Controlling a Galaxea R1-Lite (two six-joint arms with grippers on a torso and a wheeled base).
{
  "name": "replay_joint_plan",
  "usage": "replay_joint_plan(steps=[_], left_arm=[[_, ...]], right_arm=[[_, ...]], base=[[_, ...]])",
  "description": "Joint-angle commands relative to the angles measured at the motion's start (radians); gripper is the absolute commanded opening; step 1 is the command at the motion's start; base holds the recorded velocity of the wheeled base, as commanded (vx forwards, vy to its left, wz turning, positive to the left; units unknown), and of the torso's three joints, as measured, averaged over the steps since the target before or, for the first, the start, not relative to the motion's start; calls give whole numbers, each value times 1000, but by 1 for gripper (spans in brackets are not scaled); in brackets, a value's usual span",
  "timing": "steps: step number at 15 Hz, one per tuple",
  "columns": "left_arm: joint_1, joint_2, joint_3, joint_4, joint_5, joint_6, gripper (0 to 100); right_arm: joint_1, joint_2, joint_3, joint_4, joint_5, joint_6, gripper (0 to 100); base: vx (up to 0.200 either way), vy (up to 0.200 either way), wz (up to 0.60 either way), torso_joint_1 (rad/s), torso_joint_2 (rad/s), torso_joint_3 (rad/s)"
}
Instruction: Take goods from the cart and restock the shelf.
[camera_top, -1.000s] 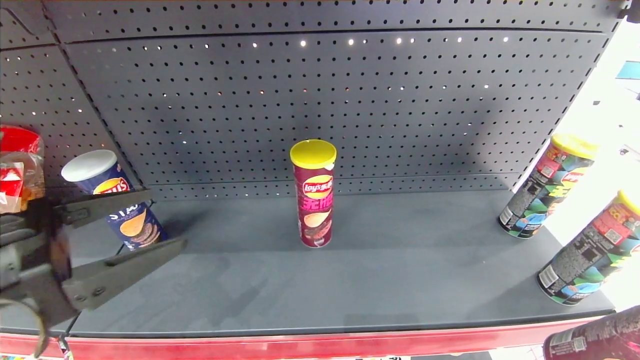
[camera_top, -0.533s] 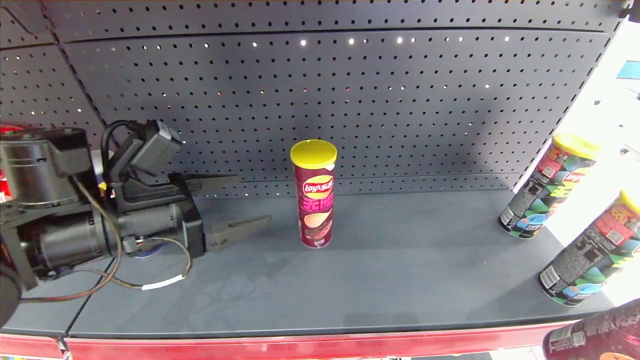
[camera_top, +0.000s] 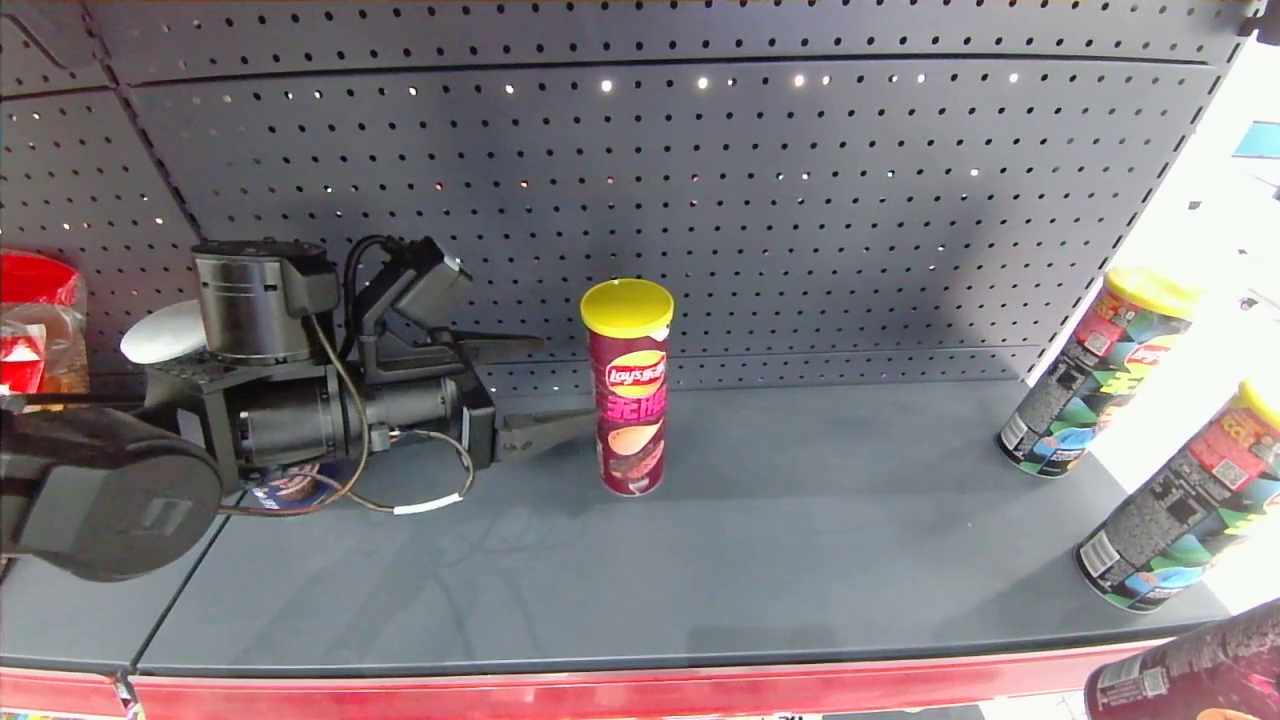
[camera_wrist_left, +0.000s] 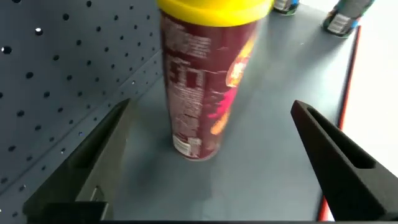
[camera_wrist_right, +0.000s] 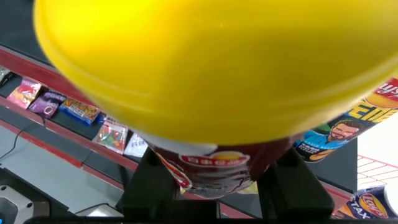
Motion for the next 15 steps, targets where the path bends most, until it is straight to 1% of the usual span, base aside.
replay_joint_plan(steps=[1,5,6,11,13,15], left_arm=[[0,49,-33,-1,1,1,100],[-2,118,-126,-1,6,1,100],[-2,126,-133,-2,6,1,100],[-39,152,-161,-1,12,1,100],[-43,172,-190,1,18,1,100],[-62,189,-205,-1,24,0,100]], right_arm=[[-1,2,0,2,0,0,0],[-1,2,6,2,0,0,0],[-1,2,6,2,0,0,0],[-1,2,6,2,0,0,0],[-1,2,6,2,0,0,0],[-1,0,6,2,-2,0,0]], base=[[0,0,0,0,0,0],[0,0,0,0,0,0],[0,0,0,0,0,0],[0,0,0,0,0,0],[0,0,0,0,0,0],[0,0,0,0,0,0]])
